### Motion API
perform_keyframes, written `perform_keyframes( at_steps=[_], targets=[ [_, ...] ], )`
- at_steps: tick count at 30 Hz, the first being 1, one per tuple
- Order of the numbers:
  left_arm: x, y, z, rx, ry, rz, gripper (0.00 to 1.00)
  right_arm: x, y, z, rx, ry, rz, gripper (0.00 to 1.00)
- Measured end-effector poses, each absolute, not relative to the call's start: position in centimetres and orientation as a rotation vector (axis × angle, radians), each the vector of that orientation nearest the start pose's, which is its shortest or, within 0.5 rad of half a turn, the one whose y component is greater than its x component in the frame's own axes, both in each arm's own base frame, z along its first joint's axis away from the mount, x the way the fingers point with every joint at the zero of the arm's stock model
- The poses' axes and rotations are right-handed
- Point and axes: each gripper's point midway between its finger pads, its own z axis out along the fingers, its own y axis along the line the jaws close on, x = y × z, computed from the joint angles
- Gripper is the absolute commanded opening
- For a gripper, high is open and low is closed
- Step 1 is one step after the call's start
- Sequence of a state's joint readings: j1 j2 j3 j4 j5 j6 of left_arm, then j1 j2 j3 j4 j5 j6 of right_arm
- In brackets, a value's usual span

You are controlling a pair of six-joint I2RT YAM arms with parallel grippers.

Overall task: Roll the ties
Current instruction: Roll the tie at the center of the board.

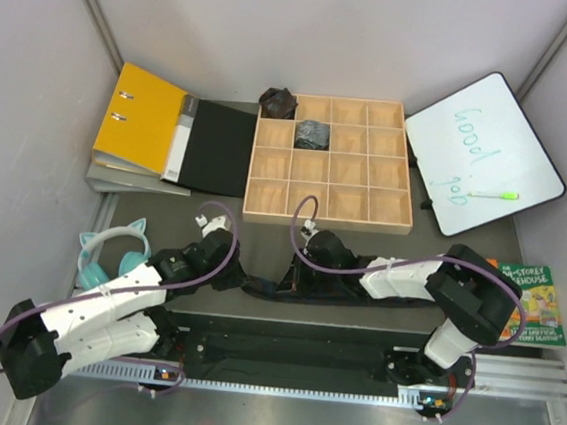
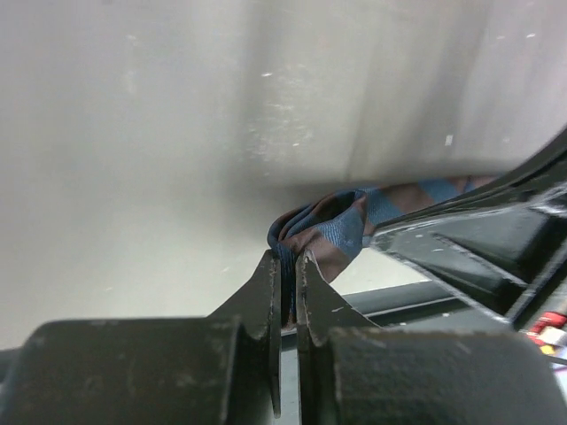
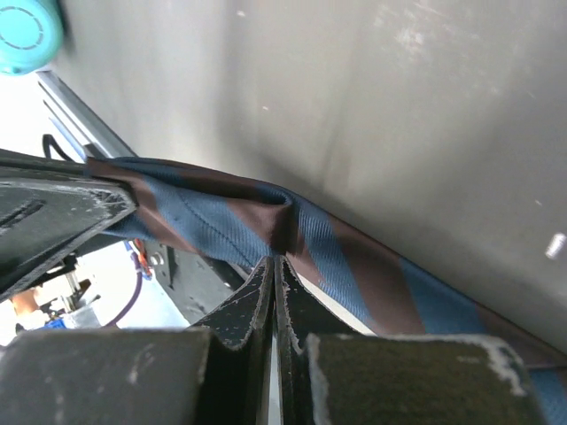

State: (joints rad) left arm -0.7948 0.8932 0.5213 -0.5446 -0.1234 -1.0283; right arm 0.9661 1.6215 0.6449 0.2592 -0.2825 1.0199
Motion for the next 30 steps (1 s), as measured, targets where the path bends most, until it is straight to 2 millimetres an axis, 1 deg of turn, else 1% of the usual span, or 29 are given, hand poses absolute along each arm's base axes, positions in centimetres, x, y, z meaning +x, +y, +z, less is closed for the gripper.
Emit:
perform_keyframes(
  at_steps=[4,9,12,18,23,30],
  targets=[
    [15.7,-17.2,7.2,-0.330,2.588,-0.512,0.00,15.1,36.9,4.6,-0.114,2.634,1.219,0.00],
    [15.4,-16.8,7.0,-0.299,2.620,-0.459,0.00,15.6,38.4,5.2,-0.136,2.621,1.235,0.00],
    [15.4,-16.8,7.2,-0.287,2.626,-0.450,0.00,15.6,38.8,5.0,-0.142,2.631,1.228,0.00],
    [15.7,-17.0,8.0,-0.272,2.625,-0.448,0.00,15.1,38.8,4.3,-0.171,2.667,1.164,0.00],
    [15.9,-17.2,8.4,-0.255,2.628,-0.443,0.00,15.0,39.5,4.5,-0.194,2.670,1.147,0.00],
    [16.2,-17.8,8.8,-0.237,2.634,-0.446,0.00,14.7,40.6,3.9,-0.216,2.692,1.122,0.00]
  ],
)
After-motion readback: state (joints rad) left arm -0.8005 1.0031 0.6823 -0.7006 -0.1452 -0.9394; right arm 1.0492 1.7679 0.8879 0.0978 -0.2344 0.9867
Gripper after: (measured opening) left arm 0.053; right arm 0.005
